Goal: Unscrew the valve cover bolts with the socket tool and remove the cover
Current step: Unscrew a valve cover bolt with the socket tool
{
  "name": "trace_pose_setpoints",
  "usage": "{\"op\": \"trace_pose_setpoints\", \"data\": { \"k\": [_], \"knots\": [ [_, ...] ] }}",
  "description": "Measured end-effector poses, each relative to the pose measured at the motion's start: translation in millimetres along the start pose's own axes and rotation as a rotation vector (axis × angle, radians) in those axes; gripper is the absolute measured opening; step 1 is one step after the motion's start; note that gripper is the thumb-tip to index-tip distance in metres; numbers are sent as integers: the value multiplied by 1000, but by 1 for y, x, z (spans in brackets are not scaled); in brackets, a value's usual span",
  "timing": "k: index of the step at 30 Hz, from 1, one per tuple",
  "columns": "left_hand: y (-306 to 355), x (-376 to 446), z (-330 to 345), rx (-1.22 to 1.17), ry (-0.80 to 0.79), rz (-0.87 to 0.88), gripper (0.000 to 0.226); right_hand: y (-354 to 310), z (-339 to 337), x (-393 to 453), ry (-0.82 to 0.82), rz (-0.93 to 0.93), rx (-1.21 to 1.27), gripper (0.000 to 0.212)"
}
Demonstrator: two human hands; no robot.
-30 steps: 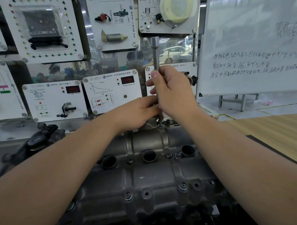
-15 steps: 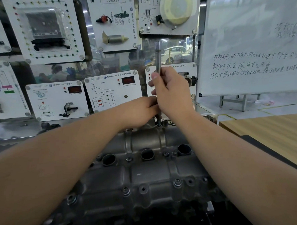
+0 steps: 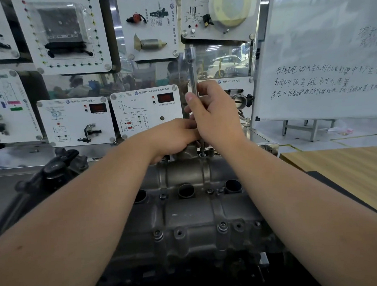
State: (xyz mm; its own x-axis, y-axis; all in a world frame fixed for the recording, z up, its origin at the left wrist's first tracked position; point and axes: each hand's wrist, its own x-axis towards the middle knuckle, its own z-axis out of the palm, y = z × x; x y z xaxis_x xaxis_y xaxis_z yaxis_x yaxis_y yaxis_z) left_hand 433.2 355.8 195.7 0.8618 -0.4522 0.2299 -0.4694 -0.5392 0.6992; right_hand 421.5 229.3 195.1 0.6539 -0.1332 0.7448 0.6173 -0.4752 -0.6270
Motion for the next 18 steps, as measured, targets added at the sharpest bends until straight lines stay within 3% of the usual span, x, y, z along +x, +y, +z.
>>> {"op": "trace_pose_setpoints", "data": {
  "k": [3, 9, 14, 18],
  "knots": [
    [-1, 1, 0, -54, -30, 18, 14, -1, -1, 2, -22, -15, -38, 15],
    [-1, 0, -4, -114, -36, 42, 20, -3, -3, 2, -22, 35, -30, 28],
    [-3, 2, -3, -40, -18, 80, 14, 0, -3, 1, 13, 33, 4, 22],
    [-6, 5, -4, -68, -26, 64, 24, 3, -5, 2, 36, 10, 9, 10]
  ]
}}
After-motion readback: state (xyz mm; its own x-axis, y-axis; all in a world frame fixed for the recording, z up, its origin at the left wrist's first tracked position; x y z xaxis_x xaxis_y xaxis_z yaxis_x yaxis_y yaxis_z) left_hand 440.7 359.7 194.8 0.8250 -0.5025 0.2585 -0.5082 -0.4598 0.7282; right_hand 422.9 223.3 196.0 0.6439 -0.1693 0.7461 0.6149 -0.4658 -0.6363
